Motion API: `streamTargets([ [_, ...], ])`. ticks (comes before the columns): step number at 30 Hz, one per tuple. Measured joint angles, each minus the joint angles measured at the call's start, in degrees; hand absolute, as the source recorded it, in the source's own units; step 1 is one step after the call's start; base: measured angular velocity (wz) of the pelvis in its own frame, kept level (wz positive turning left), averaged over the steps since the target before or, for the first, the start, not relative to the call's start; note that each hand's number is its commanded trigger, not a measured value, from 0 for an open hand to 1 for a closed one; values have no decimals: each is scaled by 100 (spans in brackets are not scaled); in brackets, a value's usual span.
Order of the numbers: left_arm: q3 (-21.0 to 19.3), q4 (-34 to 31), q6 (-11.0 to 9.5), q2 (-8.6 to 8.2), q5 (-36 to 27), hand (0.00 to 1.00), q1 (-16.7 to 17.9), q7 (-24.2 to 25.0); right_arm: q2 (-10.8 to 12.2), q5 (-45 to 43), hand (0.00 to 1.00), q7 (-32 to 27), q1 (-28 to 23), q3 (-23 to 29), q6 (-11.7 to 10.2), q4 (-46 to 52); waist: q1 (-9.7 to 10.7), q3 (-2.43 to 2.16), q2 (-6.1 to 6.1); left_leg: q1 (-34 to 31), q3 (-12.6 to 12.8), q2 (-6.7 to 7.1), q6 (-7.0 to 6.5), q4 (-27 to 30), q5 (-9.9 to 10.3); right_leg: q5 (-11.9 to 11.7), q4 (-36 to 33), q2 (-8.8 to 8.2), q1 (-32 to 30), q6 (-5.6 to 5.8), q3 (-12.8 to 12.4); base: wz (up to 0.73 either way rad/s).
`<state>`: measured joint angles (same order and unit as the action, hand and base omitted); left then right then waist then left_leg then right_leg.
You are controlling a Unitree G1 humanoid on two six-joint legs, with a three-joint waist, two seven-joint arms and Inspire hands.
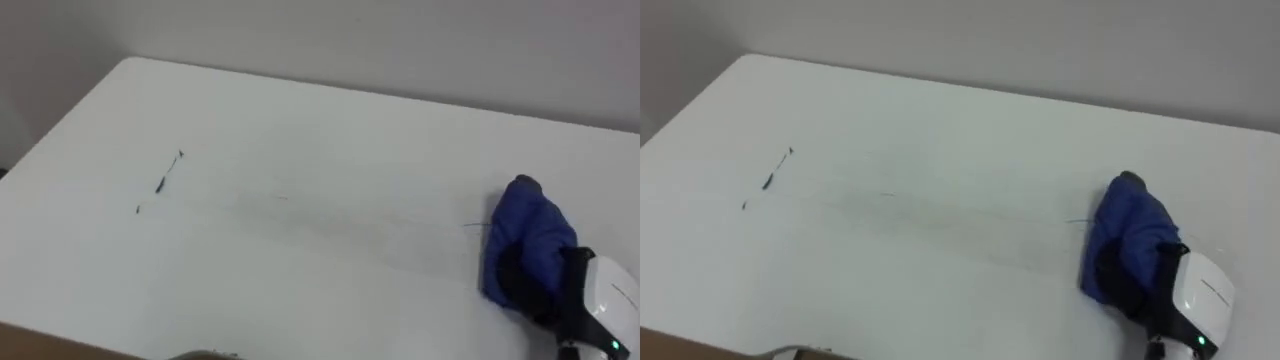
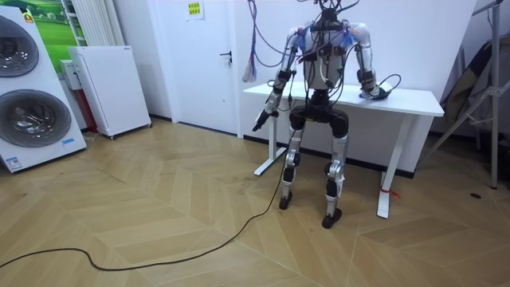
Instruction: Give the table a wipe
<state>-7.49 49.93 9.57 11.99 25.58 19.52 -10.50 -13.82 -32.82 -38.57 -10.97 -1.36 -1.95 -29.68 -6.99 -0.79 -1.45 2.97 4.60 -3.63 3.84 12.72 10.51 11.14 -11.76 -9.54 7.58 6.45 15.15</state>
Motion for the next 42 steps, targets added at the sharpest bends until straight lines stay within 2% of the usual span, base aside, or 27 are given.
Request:
streamTargets([
  [1, 34, 2, 14, -27, 0, 0, 1, -8, 4, 1, 100, 71, 52, -54, 99, 41, -57, 0, 16, 20, -8, -8, -3, -8, 21, -29, -3, 14, -16, -8, -13, -65],
  [3, 224, 28, 106, -90, 1, 0, -47, -15, 20, -161, 100, 427, 247, -412, 583, 378, -322, 9, 82, 62, -40, -98, 40, 7, 130, -146, -3, 162, -84, -91, -119, -71],
  [5, 328, 35, 233, -120, -14, 0, -71, -18, 29, -381, 100, 728, 437, -904, 842, 695, -442, 19, 74, 36, -196, -110, 42, -11, 132, -205, -12, 238, -190, -164, -100, -44],
  [7, 384, 46, 307, -172, -11, 0, -111, -13, 44, -603, 100, 1035, 720, -1350, 953, 836, -470, 28, 68, -23, -394, -109, 45, -9, 130, -223, -13, 300, -239, -194, -73, -5],
  [9, 441, -2, 316, -242, -6, 0, -107, 18, 98, -768, 100, 1336, 963, -1667, 945, 915, -626, 68, 75, -57, -529, -107, 51, -9, 118, -215, -19, 336, -247, -216, -46, 13],
  [13, 419, -266, 418, -196, -7, 0, 240, 159, 9, -796, 100, 1403, 1070, -1546, 836, 731, -662, 89, 32, -132, -718, -77, 39, 7, 89, -202, 54, 331, -222, -213, 116, 26],
  [14, 402, -272, 433, -150, -8, 0, 426, 208, -12, -735, 100, 1248, 938, -1412, 640, 544, -578, 85, 17, -122, -798, -54, 35, 26, 93, -195, 132, 326, -131, -202, 257, 28],
  [15, 369, -268, 434, -127, -5, 0, 497, 235, -19, -663, 100, 1171, 857, -1316, 535, 497, -543, 79, 3, -115, -814, -42, 34, 27, 94, -182, 136, 315, -81, -182, 301, 54],
  [16, 291, -273, 432, -66, 0, 0, 614, 244, -37, -566, 100, 1033, 688, -1134, 360, 399, -417, 54, -55, -107, -814, -3, 31, 46, 92, -142, 203, 275, 16, -160, 424, 67],
  [18, 125, -263, 423, 87, 17, 0, 745, 266, -96, -295, 100, 744, 339, -734, 63, 213, -300, 59, -110, -54, -848, 69, 7, 94, 88, -106, 338, 240, 258, -121, 469, 59],
  [21, -106, -273, 416, 178, 160, 0, 785, 283, -126, -35, 100, 491, -6, -279, -126, 77, -208, 45, -114, -11, -834, 142, -24, 102, 94, -61, 313, 152, 402, -53, 633, 28],
  [24, -115, -284, 401, 227, 166, 0, 731, 286, -131, 160, 100, 447, -24, -195, -137, -43, -223, 14, -69, 0, -819, 155, -48, 108, 110, -58, 309, 154, 452, -49, 627, 3],
  [26, -4, -330, 394, 188, 158, 0, 688, 288, -131, 175, 100, 438, 47, -238, -119, -122, -274, 0, -33, 50, -798, 158, -50, 98, 111, -58, 296, 149, 467, -49, 597, -9],
  [28, 152, -346, 381, 115, 121, 0, 667, 270, -134, 184, 100, 447, 178, -400, 13, -117, -324, -14, 9, 84, -791, 151, -50, 93, 111, -58, 279, 155, 479, -50, 533, -13],
  [30, 218, -399, 390, -46, 106, 0, 546, 257, -117, 130, 100, 549, 421, -543, 293, -116, -366, -9, 26, 86, -816, 140, -50, 99, 110, -58, 193, 159, 417, -62, 530, -10],
  [31, 218, -399, 396, -70, 106, 0, 508, 258, -118, 130, 100, 576, 477, -612, 365, -112, -387, -5, 19, 90, -836, 140, -50, 99, 110, -58, 192, 166, 413, -70, 530, -14],
  [33, 217, -425, 431, -135, 105, 0, 410, 266, -128, 135, 100, 763, 671, -769, 671, -40, -519, 6, 3, 103, -860, 135, -27, 95, 124, -56, 193, 203, 364, -100, 404, -21],
  [36, 229, -434, 445, -141, 105, 0, 415, 298, -213, 130, 100, 986, 939, -870, 903, -37, -597, 27, -20, 74, -858, 132, -38, 93, 118, -63, 199, 242, 296, -129, 224, -13],
  [40, 200, -513, 571, -3, 107, 0, 659, 463, -483, 328, 100, 1149, 1075, -847, 892, -124, -587, 74, -80, 7, -879, 135, -53, 92, 109, -56, 206, 245, 234, -138, 229, 5],
  [42, 61, -503, 587, 150, 142, 0, 833, 503, -639, 629, 100, 1137, 1045, -562, 643, -434, -583, 99, -136, -44, -959, 165, -56, 148, 115, -25, 215, 250, 248, -138, 265, 24],
])
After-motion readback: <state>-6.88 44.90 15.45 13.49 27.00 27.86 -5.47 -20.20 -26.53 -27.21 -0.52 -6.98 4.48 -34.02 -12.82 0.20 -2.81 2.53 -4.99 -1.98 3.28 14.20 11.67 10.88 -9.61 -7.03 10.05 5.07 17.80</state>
